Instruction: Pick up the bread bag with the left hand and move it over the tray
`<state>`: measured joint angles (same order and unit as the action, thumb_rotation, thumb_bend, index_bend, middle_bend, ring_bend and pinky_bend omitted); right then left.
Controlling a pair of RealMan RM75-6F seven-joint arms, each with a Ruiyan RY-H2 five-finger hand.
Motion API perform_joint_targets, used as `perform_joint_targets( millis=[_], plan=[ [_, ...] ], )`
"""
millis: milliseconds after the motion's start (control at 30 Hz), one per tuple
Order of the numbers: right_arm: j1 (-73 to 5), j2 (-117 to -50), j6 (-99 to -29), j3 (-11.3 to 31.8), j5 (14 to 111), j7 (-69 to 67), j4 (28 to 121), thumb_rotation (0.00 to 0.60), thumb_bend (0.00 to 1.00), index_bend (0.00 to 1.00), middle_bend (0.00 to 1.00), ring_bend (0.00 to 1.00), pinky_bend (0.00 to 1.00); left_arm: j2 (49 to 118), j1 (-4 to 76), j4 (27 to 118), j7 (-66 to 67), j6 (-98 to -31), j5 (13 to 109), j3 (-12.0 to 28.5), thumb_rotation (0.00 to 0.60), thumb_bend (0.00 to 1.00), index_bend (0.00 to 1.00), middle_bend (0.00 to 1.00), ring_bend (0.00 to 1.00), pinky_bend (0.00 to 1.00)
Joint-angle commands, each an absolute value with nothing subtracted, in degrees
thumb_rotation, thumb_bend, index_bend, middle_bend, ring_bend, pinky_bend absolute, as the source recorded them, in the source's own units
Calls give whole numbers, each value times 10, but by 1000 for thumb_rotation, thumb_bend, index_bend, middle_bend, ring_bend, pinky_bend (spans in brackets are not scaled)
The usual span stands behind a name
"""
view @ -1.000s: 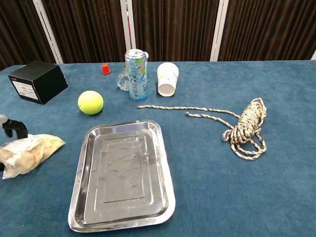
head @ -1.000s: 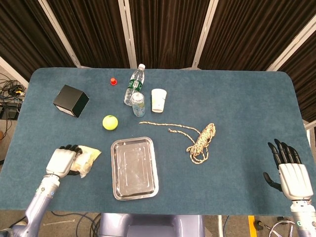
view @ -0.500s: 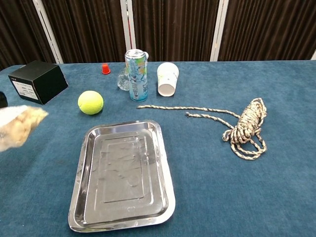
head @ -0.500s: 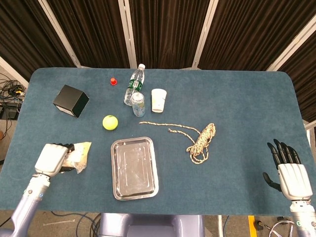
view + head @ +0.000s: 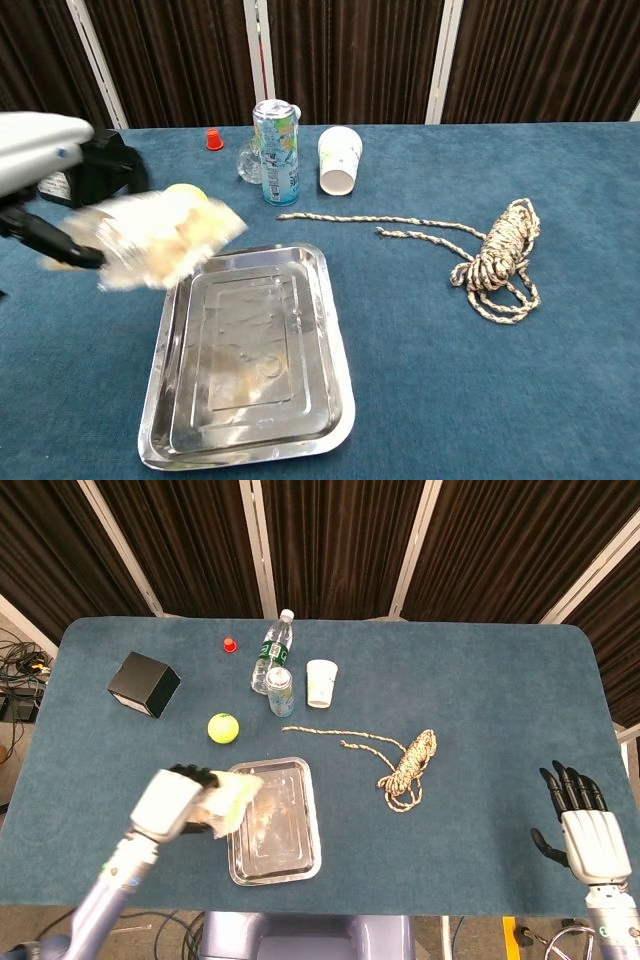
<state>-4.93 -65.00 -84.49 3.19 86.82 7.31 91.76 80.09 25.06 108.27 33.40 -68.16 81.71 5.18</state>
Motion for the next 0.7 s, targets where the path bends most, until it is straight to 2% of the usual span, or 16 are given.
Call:
perform_joint_targets(
  millis=[33,100,233,433,600,700],
  plan=[
    [-49,-649,-846,32,869,72,918,600,303,0,0,0,98,829,264,1094,374,-669,799,49,600,202,90,34,55,182],
    [-49,-649,-847,32,870,71,917,600,303,0,0,0,98,833,264,1101,386,-671,789,47,600,189,18,0,5,129],
    [-47,-648,-850,32,870,69,918,600,302,0,0,0,98,810,254,1117,401,-689,785,40,600,177,6,0,4,128],
    [-47,-647,-850,31,871,73,921,600,302,0,0,0,97,727,205,1119,338,-752,810,17,600,146,0,0,4,127],
    [-49,-650,-844,29,871,82,923,600,302,0,0,0,98,667,149,1068,255,-821,834,-6,600,62,0,0,0,18],
    [-49,-653,-842,29,869,89,923,600,302,0,0,0,97,650,115,1019,186,-859,851,-21,600,45,0,0,0,0]
  ],
)
